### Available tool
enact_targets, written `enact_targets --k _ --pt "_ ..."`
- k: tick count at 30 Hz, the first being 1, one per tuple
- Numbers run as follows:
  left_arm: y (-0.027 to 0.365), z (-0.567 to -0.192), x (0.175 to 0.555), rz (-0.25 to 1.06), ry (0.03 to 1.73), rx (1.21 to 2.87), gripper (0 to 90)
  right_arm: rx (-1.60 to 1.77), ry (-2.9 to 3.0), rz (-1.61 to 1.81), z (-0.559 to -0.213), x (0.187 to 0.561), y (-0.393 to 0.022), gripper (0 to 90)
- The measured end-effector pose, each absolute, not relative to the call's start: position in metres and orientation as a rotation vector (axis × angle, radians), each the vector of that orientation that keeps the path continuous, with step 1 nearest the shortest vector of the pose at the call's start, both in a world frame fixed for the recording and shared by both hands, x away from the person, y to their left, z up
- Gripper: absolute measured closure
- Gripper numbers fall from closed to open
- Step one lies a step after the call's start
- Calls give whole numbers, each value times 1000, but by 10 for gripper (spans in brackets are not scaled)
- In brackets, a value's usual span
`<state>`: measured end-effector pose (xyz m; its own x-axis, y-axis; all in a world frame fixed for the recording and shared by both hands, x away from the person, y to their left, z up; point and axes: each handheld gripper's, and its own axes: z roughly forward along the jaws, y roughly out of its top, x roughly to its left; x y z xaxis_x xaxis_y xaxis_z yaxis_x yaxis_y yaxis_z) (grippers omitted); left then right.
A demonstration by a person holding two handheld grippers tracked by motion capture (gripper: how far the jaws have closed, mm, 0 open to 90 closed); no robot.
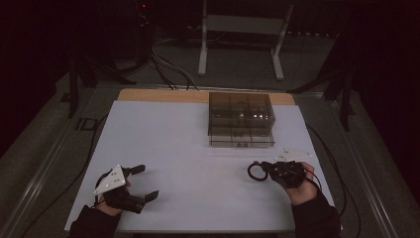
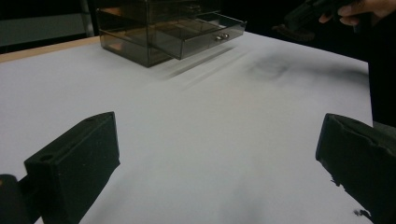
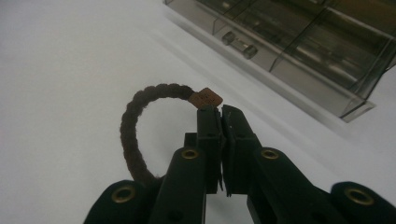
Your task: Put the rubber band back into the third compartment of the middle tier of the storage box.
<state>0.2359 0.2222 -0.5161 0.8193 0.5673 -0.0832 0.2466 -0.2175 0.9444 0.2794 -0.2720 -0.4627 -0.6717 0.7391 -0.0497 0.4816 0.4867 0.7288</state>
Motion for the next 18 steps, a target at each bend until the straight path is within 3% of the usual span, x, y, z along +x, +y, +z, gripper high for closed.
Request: enact_targets --k 18 --pt "223 -516 236 334 626 1797 3 1001 2331 985 -440 299 -274 866"
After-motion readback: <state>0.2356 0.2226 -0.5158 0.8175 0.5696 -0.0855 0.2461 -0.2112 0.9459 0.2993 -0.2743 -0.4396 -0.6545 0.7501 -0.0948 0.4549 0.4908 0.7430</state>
